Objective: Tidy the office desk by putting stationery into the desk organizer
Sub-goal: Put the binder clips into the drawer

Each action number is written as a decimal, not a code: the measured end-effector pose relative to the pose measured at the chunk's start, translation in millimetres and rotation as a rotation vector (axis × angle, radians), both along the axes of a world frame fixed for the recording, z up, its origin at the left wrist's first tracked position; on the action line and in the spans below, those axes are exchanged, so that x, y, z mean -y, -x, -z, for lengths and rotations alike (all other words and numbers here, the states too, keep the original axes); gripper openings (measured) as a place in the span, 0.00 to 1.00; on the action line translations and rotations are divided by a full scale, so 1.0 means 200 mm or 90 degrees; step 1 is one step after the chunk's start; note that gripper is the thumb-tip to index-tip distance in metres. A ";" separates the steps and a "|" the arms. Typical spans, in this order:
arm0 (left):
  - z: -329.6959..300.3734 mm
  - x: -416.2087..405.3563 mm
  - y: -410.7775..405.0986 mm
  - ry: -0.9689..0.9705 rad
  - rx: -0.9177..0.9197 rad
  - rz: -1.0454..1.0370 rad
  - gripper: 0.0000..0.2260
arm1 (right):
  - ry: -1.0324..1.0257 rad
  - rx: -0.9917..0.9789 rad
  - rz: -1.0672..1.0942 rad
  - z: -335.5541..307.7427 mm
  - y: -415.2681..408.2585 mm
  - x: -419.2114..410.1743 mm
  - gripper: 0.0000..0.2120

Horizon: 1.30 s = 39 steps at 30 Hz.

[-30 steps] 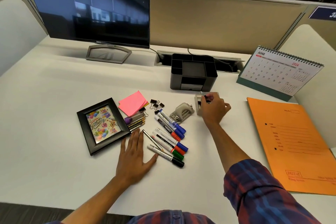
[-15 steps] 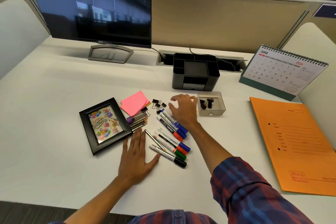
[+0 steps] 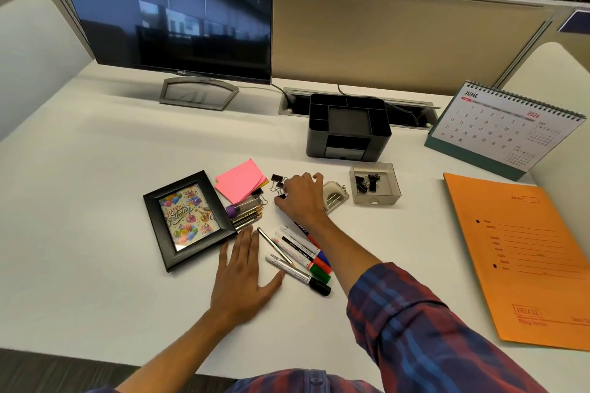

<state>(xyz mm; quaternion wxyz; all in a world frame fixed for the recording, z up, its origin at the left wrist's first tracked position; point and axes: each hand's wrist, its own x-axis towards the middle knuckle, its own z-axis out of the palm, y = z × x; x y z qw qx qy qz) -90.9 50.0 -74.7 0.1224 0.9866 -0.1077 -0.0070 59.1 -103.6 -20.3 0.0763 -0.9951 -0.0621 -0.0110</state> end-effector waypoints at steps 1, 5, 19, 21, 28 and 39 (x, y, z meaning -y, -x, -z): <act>0.00 0.00 0.00 0.000 0.001 0.001 0.41 | -0.003 0.000 0.000 0.00 0.00 0.00 0.15; 0.00 0.00 0.00 0.006 0.004 0.000 0.41 | -0.019 0.007 -0.006 0.01 -0.01 -0.01 0.13; 0.01 0.00 0.00 0.007 0.010 0.000 0.40 | -0.107 -0.007 0.066 0.04 -0.01 -0.02 0.14; 0.01 0.00 0.00 0.009 0.009 0.000 0.40 | -0.195 0.001 0.094 0.04 0.00 -0.01 0.15; 0.01 -0.01 0.00 0.003 0.011 0.000 0.40 | -0.425 0.133 0.255 0.00 0.01 0.12 0.10; 0.02 -0.01 0.00 -0.014 0.003 0.006 0.40 | -0.348 0.240 0.485 0.01 0.02 0.59 0.13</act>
